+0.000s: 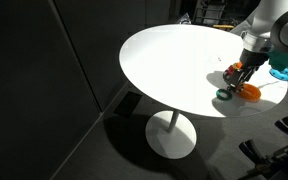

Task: Put the black and white ring on the stack

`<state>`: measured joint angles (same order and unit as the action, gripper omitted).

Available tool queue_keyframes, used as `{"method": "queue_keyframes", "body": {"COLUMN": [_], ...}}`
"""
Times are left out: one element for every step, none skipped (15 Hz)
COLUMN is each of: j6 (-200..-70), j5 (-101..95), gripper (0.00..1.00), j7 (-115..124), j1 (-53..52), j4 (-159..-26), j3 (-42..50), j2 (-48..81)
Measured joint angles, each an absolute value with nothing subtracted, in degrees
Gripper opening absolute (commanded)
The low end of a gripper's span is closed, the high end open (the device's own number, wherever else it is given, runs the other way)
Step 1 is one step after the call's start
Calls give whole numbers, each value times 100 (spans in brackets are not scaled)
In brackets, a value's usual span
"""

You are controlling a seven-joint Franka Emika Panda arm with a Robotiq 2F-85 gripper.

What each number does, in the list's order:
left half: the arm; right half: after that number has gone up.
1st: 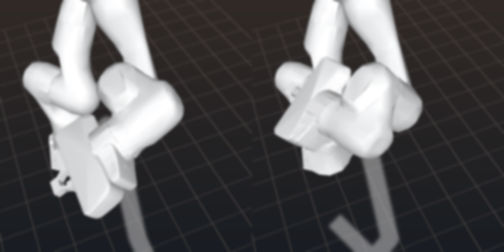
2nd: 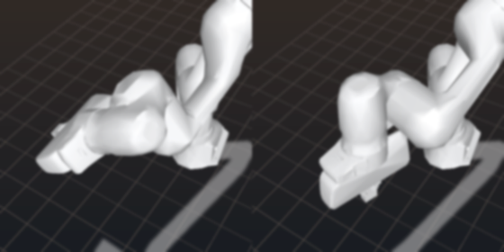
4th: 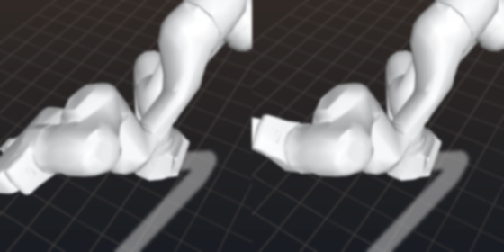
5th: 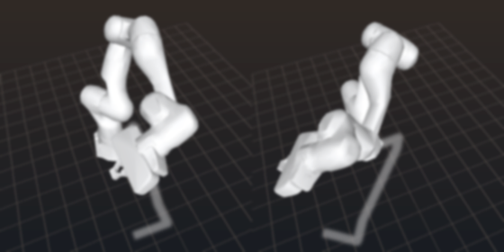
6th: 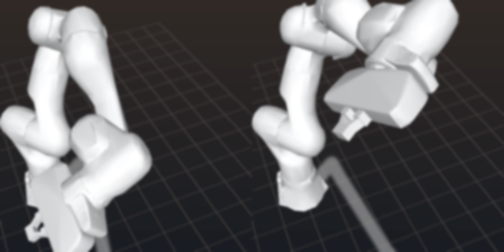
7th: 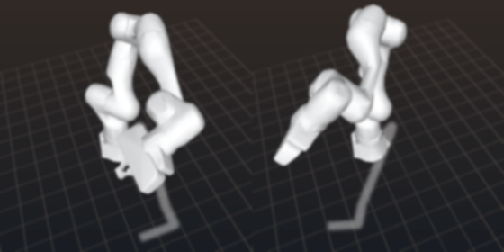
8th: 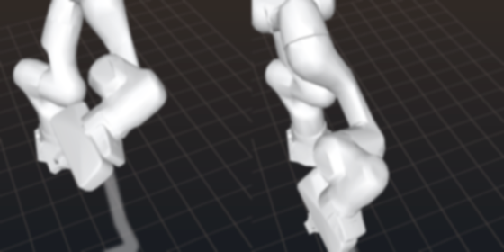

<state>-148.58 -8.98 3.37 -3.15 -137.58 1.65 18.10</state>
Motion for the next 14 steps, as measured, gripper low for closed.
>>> {"method": "queue_keyframes", "body": {"j6": [-14859, -14861, -14864, -14868, -14873, -14875, -14875, -14875, -14875, -14875, -14875, -14875, -14875, -14875], "j5": [-898, -898, -898, -898, -898, -898, -898, -898, -898, -898, -898, -898, -903, -909], "gripper": [100, 100, 100, 100, 100, 100, 100, 90, 77, 66, 58, 49, 42, 36], "j7": [337, 337, 337, 337, 337, 337, 337, 337, 337, 337, 337, 337, 337, 337], "j1": [-315, -315, -315, -315, -316, -319, -322, -327, -333, -338, -345, -352, -353, -353], "j4": [-13750, -13746, -13742, -13736, -13729, -13722, -13717, -13710, -13702, -13697, -13689, -13677, -13652, -13632], "j3": [167, 168, 170, 170, 170, 170, 170, 170, 170, 170, 170, 175, 186, 198], "j2": [1834, 1855, 1872, 1894, 1914, 1932, 1945, 1957, 1969, 1977, 1985, 1991, 1990, 1989]}}
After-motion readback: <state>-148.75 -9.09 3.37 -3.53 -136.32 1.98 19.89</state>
